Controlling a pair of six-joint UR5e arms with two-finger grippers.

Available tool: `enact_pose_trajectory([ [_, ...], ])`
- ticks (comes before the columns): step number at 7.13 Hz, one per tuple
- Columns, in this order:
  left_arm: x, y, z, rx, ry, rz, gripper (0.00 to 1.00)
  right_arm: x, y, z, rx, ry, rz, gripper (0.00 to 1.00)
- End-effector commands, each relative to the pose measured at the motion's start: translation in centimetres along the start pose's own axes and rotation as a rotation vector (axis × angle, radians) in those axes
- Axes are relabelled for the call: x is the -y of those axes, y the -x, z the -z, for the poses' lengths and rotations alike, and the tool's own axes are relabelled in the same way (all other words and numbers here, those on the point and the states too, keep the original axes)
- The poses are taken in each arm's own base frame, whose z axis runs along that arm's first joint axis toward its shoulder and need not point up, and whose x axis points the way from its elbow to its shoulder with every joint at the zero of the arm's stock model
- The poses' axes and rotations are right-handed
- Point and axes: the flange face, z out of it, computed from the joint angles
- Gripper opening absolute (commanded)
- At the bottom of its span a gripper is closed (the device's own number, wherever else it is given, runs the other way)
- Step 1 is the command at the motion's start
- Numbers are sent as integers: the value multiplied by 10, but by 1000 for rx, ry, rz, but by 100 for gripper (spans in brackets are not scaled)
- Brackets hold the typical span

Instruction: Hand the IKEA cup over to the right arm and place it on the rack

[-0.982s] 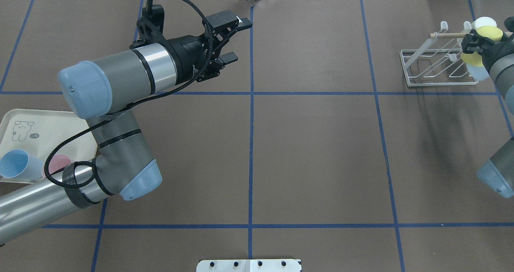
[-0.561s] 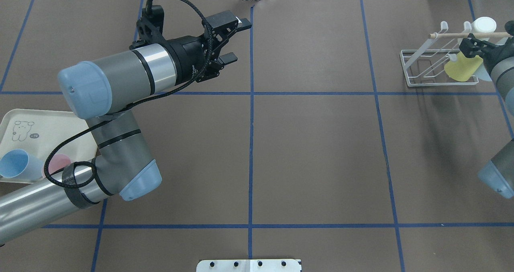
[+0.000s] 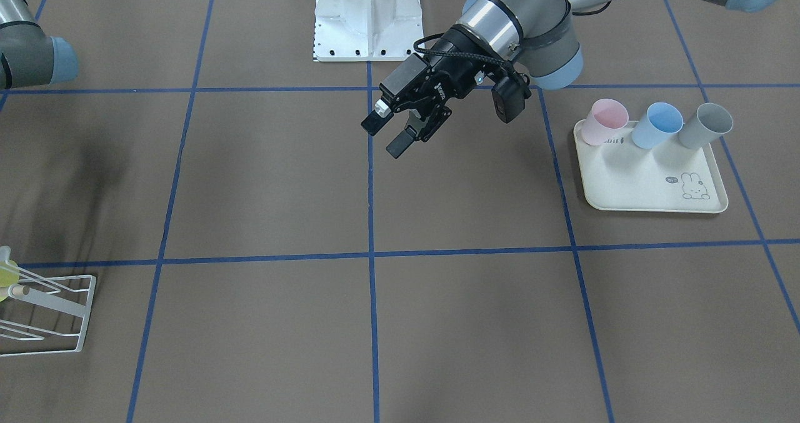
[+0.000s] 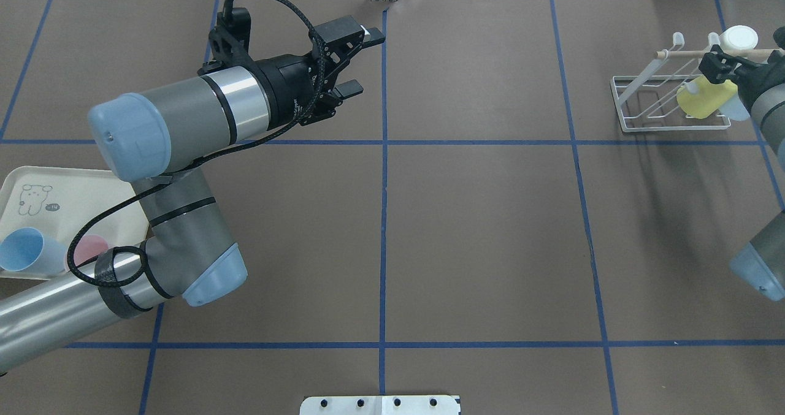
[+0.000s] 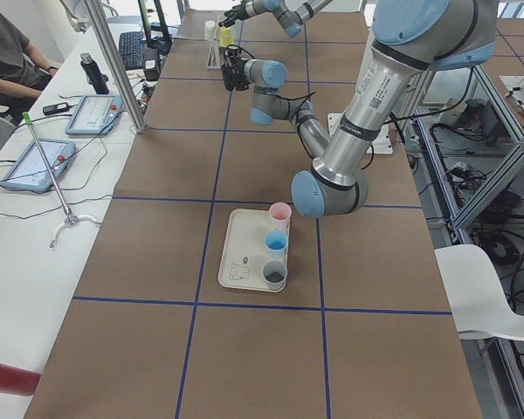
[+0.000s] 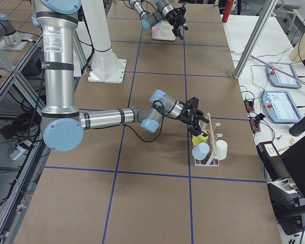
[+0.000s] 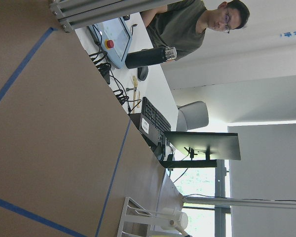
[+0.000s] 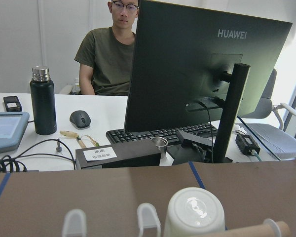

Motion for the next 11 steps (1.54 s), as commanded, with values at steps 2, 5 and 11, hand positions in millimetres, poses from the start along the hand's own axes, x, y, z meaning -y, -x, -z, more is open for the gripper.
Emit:
enact_pose_trajectory([
  [2, 25, 21, 43, 56, 11, -209, 100, 53, 16, 46, 135, 10, -74, 100],
  [5, 97, 24, 156, 278, 14, -451, 100, 74, 40, 93, 279, 113, -237, 100],
  [11, 213, 149, 339, 649, 326, -846, 100, 109, 130, 180, 596, 423, -696, 100],
])
